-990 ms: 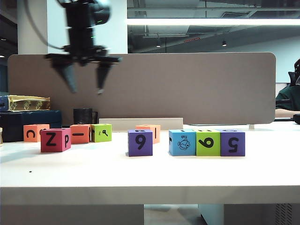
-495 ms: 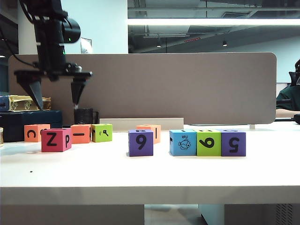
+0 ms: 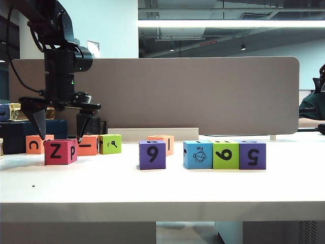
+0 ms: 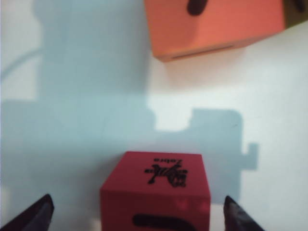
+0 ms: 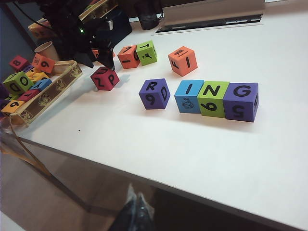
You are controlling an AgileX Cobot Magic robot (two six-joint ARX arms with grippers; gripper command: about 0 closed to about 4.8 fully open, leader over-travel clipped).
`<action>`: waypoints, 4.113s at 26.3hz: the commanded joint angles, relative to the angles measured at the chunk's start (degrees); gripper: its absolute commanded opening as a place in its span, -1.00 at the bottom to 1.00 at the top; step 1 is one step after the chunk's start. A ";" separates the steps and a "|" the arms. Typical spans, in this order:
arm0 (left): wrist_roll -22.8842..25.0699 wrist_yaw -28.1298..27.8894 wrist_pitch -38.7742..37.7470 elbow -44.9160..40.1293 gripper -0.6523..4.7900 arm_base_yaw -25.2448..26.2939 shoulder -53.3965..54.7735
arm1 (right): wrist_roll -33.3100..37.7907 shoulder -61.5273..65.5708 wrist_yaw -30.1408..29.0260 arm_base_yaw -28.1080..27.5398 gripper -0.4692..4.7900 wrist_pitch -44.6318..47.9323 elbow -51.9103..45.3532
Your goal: Select the appropriate blocks from the scattered letter blocks on the table and arrange them in a row to spell out "TURING".
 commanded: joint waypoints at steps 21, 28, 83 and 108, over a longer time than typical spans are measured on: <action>5.51 8.92 -2.62 0.26 0.22 -0.59 1.77 | 0.00 -0.59 1.16 0.00 -0.82 0.52 0.17; 14.97 9.18 -4.90 0.28 0.22 -2.82 1.62 | 0.00 -0.59 1.16 -0.02 -0.82 0.52 0.17; 56.63 22.84 -8.00 4.52 0.22 -14.03 2.38 | 0.02 -0.59 2.64 0.00 -0.82 0.55 0.17; 53.33 20.09 -4.90 1.27 0.83 -14.36 2.47 | 0.02 -0.59 2.62 0.00 -0.82 0.55 0.17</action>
